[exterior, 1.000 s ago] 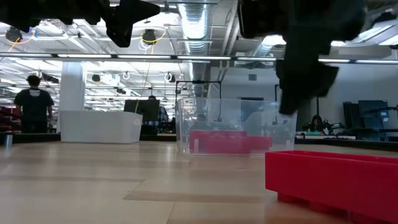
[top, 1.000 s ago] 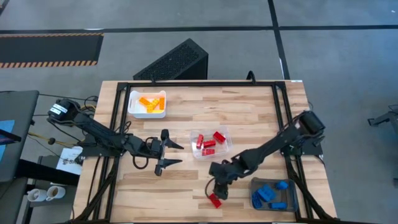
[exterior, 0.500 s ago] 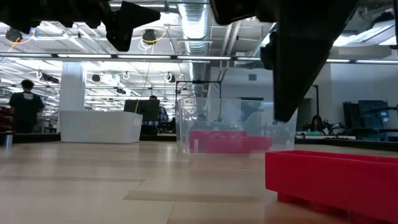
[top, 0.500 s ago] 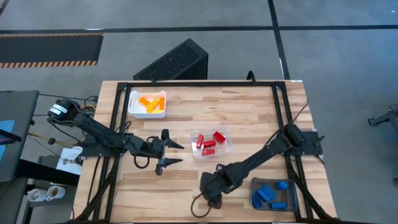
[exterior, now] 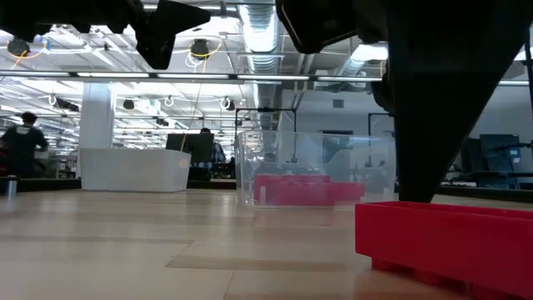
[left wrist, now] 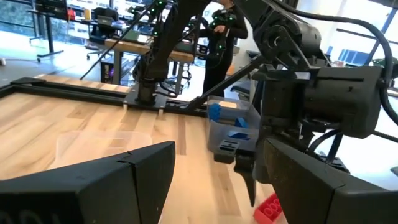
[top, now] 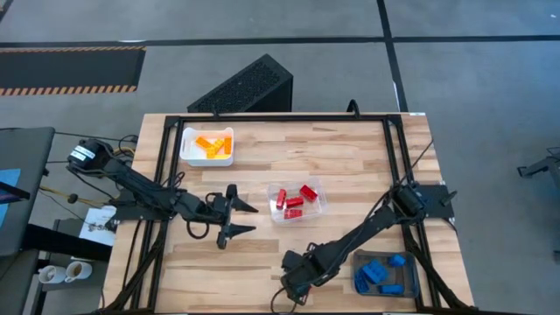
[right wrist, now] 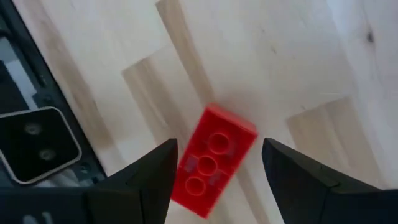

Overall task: Sort & place blocks by color
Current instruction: Put the red game piece into the transparent bin

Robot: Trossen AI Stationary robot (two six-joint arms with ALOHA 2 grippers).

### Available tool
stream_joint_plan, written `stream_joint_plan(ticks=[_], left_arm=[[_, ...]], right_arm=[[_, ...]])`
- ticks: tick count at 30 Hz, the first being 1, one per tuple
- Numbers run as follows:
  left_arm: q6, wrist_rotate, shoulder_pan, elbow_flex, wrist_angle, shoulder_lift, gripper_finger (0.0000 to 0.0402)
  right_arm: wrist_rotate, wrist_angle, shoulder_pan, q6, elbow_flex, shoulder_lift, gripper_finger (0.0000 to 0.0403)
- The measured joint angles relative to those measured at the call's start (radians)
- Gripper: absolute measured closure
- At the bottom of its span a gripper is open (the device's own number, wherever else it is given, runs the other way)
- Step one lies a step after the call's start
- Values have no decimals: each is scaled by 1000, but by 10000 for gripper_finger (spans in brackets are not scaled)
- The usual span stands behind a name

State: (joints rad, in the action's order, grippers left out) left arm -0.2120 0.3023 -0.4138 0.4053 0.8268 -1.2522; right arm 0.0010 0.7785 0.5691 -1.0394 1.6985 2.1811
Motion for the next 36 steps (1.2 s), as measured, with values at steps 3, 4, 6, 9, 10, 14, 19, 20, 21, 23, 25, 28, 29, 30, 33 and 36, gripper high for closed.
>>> stream_joint_plan(ticks=[3, 4, 6, 9, 10, 14, 19, 20, 21, 23, 25, 28, 29, 30, 33, 36], left_arm=[[-4, 7, -7, 0, 1, 0, 168], [-9, 16, -10, 0, 0, 0, 168], [-10, 28, -12, 0, 0, 0, 168], [-10, 28, -12, 0, -1, 0, 168], [-10, 29, -12, 0, 0, 0, 168], [-10, 29, -12, 0, -1, 0, 168], [-10, 31, -12, 0, -1, 0, 168], [-10, 31, -12, 0, -1, 0, 168], [-13, 31, -12, 0, -1, 0, 168], [-19, 31, -12, 0, -1, 0, 168], [-19, 31, -12, 0, -2, 0, 168], [-20, 31, -12, 0, -2, 0, 168], [-20, 31, -12, 0, -2, 0, 168], [-20, 31, -12, 0, -2, 0, 168], [-19, 32, -12, 0, -2, 0, 168], [-19, 44, -12, 0, -2, 0, 168]], right_arm=[[3, 1, 1, -8, 0, 0, 148], [6, 3, 0, -11, 0, 0, 148], [10, 4, 0, -15, -1, 0, 148], [10, -9, 0, -34, -19, 0, 148], [10, -13, 0, -39, -27, 0, 148], [3, -39, 1, -58, -56, 0, 148], [2, -47, -2, -55, -79, 0, 149], [1, -46, -2, -53, -83, 0, 151], [0, -43, -2, -53, -88, -2, 155], [-16, -34, -2, -49, -102, -5, 167], [-35, -21, -3, -41, -111, -7, 184], [-43, 2, 4, 5, -111, -6, 213], [-44, 7, 5, 22, -111, -6, 224], [-47, 12, 4, 35, -111, -7, 236], [-58, 24, -9, 77, -113, -14, 272], [-63, 39, -29, 124, -118, -37, 279]])
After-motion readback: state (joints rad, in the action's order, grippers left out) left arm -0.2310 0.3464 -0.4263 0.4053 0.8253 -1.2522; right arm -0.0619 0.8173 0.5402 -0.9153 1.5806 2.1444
